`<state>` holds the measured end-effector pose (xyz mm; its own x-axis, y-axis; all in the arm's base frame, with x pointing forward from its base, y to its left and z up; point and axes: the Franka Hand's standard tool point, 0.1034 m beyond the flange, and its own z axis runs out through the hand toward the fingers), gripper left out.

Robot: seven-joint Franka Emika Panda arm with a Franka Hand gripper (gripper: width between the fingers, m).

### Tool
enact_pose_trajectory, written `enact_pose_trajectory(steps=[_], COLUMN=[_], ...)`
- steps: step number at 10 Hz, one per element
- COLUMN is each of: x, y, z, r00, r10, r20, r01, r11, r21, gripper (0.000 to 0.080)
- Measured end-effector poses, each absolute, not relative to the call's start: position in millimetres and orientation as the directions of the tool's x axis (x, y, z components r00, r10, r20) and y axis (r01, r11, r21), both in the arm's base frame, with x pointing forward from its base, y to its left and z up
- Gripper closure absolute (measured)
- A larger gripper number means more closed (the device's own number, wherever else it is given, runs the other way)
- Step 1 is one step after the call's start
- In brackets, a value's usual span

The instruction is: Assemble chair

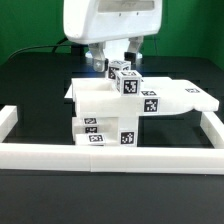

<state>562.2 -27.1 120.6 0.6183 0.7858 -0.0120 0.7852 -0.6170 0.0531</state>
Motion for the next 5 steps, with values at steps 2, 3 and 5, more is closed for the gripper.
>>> enact_pose_trajectory(steps=[2, 3, 5], x=[561.9, 561.9, 561.9], y=[-27.5, -27.5, -27.3], z=[120.1, 120.1, 120.0], r00=[0.663, 0.717, 0.813], r10=[0.749, 0.697, 0.582], r20=[-0.010, -0.006, 0.003], r01=[0.748, 0.696, 0.582], r11=[-0.661, -0.716, -0.812], r21=[0.053, 0.053, 0.052], gripper=[0.0336, 0.0519, 0.0519])
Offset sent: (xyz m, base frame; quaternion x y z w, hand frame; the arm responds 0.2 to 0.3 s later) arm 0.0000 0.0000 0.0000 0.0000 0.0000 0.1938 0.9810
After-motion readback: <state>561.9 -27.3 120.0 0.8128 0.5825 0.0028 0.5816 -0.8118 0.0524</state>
